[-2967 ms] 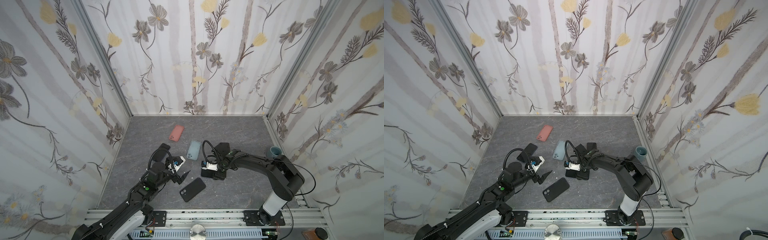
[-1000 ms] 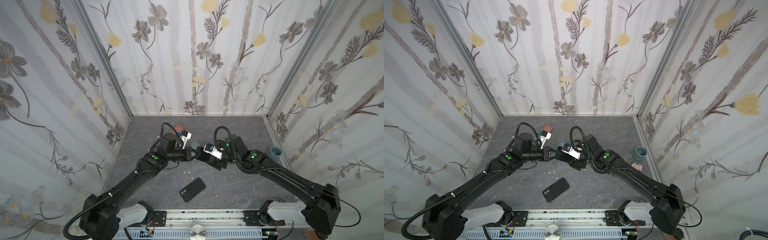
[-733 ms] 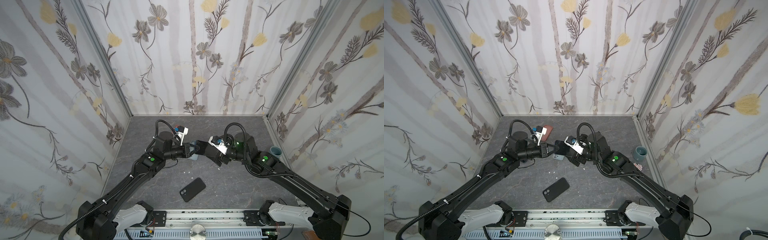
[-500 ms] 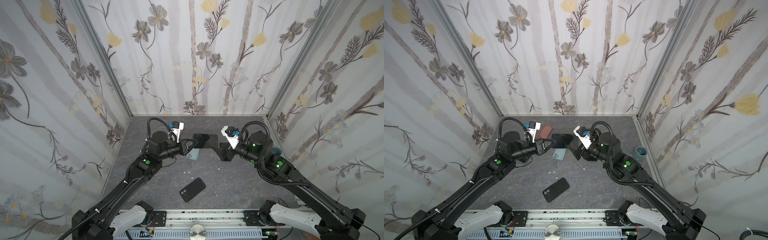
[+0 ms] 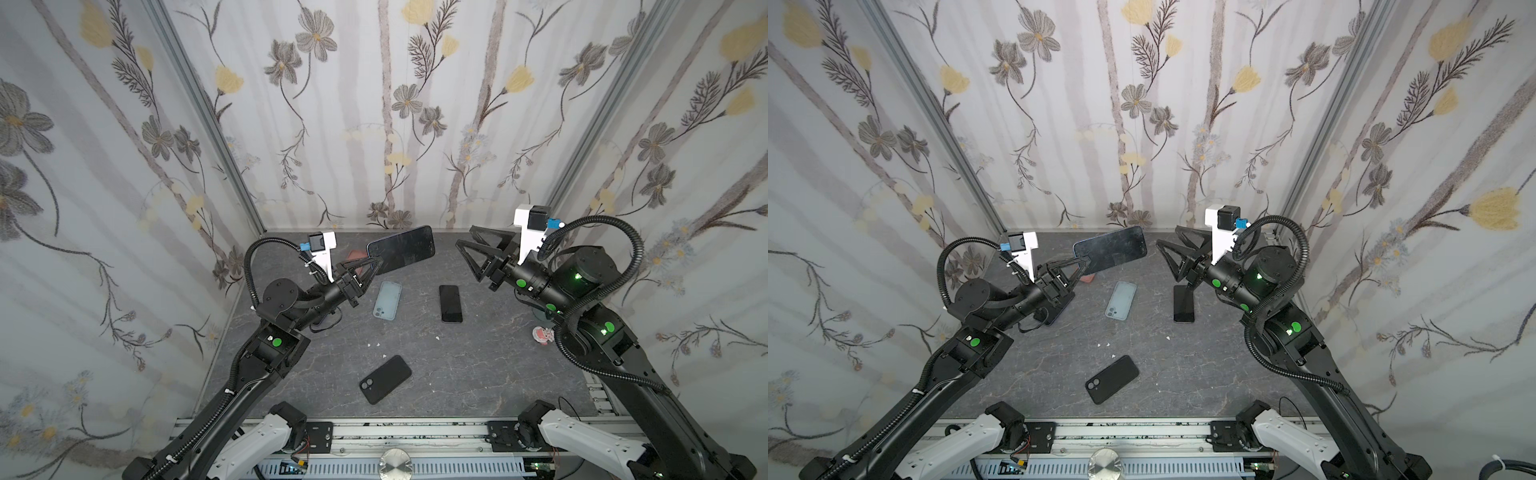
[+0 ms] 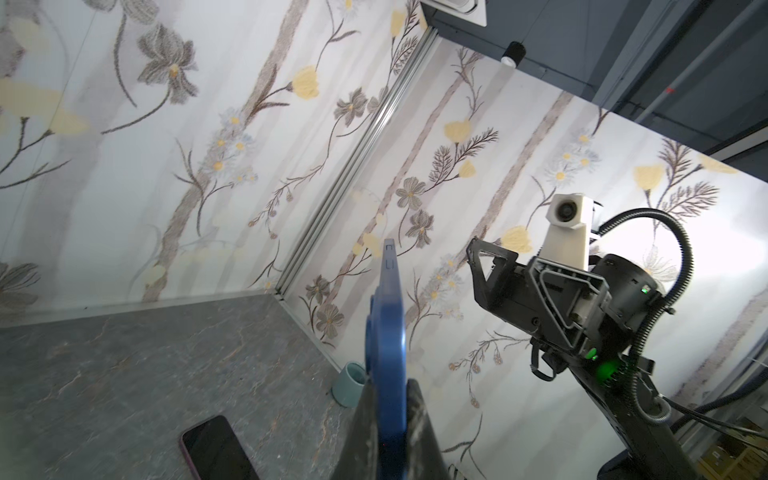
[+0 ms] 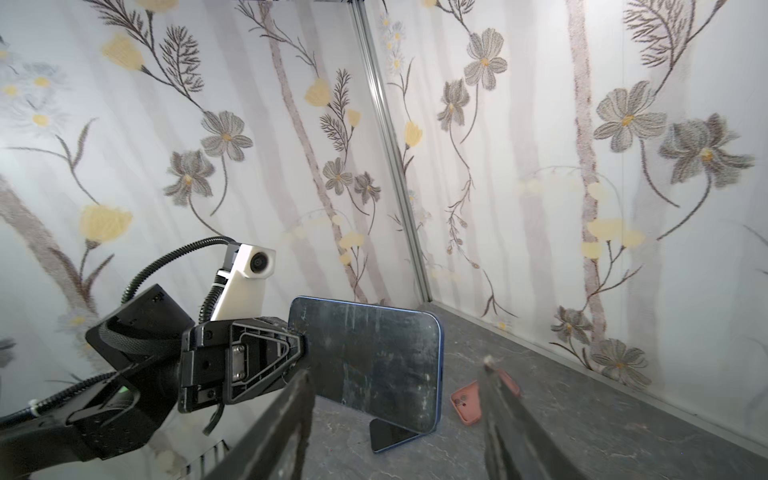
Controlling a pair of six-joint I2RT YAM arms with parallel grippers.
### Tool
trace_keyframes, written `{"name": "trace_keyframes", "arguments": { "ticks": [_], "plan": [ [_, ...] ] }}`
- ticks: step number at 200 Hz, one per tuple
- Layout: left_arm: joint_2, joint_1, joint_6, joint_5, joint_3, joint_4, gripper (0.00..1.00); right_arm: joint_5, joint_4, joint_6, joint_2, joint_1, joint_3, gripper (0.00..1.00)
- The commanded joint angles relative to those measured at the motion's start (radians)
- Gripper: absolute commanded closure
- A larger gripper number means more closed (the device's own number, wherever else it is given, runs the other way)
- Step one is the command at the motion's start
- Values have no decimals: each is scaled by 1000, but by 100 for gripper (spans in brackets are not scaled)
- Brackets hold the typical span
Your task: Put the phone into the phone case
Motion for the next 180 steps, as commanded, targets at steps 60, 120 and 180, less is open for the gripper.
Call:
{"name": "trace_keyframes", "arguments": {
  "ticks": [60, 120, 180],
  "plan": [
    [18, 1, -135, 185, -7, 320, 100, -326, 27, 167, 83, -56, 69, 44],
    [31, 0, -155, 205, -14, 344, 100, -530, 120, 228, 103, -56, 49, 65],
    [34, 0, -162, 210, -24, 342, 100, -600, 170, 259, 96, -54, 31, 76]
  ]
}}
